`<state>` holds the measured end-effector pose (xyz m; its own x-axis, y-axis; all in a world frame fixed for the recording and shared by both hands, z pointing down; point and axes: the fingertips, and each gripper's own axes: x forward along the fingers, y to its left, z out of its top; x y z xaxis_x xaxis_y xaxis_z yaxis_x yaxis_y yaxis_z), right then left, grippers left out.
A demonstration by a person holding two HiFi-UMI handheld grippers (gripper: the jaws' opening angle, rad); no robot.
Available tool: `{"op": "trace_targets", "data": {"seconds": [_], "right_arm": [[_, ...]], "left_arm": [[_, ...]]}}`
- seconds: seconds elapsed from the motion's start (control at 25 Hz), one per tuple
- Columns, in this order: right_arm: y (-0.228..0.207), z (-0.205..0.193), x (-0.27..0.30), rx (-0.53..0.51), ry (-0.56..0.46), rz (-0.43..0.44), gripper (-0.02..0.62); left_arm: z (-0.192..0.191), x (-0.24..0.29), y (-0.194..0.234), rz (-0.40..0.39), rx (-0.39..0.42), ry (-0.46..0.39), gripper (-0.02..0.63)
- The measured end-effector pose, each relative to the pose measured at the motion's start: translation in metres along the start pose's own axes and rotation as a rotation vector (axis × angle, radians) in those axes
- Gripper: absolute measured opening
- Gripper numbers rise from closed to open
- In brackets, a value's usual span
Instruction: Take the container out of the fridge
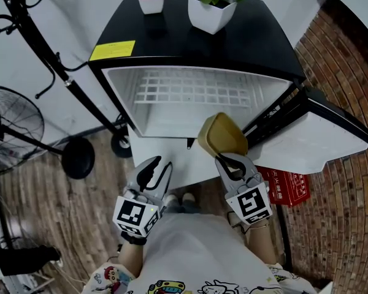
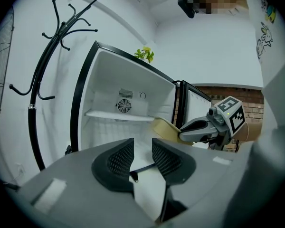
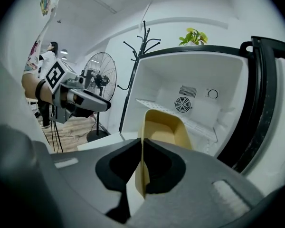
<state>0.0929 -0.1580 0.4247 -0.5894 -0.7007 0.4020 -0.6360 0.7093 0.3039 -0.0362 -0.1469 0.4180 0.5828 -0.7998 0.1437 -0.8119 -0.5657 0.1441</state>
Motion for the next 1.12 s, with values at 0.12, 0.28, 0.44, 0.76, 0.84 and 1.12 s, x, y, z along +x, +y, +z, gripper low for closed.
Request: {"op": "trace_targets", "data": {"seconds": [0.12, 0.28, 0.44, 0.76, 0.84, 1.12], "right_arm": [[-0.002, -0.001, -0.002, 0.036, -0.019, -0.001, 0.018], [-0.004, -0.002, -0.006, 0.081, -0.044, -0.002, 0.018], [-0.007, -0.004, -0.01, 0.129, -0.071, -0.005, 0.017], [-0.007, -0.016, -0.013, 0.189, -0.078, 0.009, 0.017], [-0.007, -0.017, -0.013, 0.207, -0.086, 0.007, 0.018], [-0.01, -0.018, -0.01, 0.256, -0.111, 0.008, 0.017]], "left_arm": [[0.0, 0.001, -0.002, -0.004, 0.003, 0.004, 0.107], [-0.001, 0.002, -0.005, -0.006, 0.007, 0.012, 0.098], [-0.001, 0.002, -0.006, -0.001, 0.007, 0.009, 0.083], [-0.002, 0.004, -0.007, 0.011, 0.006, 0.0, 0.026], [-0.003, 0.004, -0.007, 0.015, 0.004, -0.005, 0.017], [-0.004, 0.004, -0.006, 0.025, -0.004, -0.009, 0.003]]}}
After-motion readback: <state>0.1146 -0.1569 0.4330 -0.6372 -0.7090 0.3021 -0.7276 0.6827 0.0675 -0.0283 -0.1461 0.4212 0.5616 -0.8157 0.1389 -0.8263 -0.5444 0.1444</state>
